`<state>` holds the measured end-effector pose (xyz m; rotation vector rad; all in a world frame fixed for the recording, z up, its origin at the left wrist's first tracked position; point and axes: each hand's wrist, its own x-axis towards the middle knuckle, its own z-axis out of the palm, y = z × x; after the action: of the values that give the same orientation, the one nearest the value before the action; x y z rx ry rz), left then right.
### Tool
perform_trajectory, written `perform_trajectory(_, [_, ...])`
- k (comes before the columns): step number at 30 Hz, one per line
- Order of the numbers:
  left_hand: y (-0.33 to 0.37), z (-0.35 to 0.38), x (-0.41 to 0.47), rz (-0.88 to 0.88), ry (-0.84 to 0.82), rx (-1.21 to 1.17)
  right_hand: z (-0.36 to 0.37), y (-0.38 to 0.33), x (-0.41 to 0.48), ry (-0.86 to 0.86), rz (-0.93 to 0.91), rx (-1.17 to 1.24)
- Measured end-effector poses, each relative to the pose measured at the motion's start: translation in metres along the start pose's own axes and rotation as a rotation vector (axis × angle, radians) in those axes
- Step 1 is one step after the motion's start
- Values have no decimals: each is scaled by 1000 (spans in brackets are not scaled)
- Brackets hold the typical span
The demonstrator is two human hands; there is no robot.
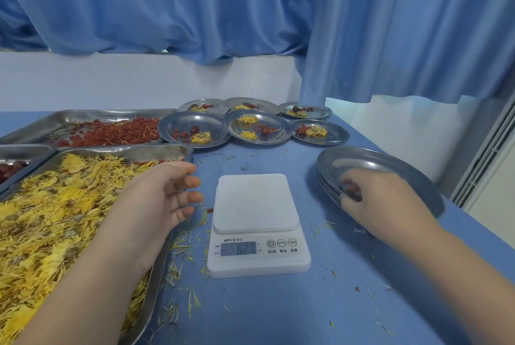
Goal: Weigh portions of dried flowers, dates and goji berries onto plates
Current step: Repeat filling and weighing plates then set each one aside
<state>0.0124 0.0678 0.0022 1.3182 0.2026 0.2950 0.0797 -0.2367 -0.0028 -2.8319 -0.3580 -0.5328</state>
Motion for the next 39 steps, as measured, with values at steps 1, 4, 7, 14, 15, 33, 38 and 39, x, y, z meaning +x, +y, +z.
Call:
perform_trajectory(1, [0, 0, 0, -2, -3, 1, -1, 1, 0, 36, -14, -12])
perform_trajectory(4, [0, 0, 0, -10, -6, -1, -6, 3, 1, 179, -94, -126])
perform_trajectory(7, [1, 2, -1, -10, 6, -4, -11, 1, 1, 407, -224, -192])
perform_trajectory(14, [6, 4, -5, 9, 42, -18, -6, -15, -4, 641, -537, -6])
perform_trajectory(15, [6, 4, -6, 17, 51, -23, -4, -19, -6, 656, -574, 8])
perform_trajectory(33, [11, 8, -10, 26, 117, -91, 33, -47, -10, 588, -783, 23])
perform_trajectory(38, [11, 7, -11, 16, 107, -87, 31, -44, -11, 436, -757, 49])
perform_trajectory(39, [11, 7, -10, 15, 106, -85, 30, -43, -12, 399, -761, 57])
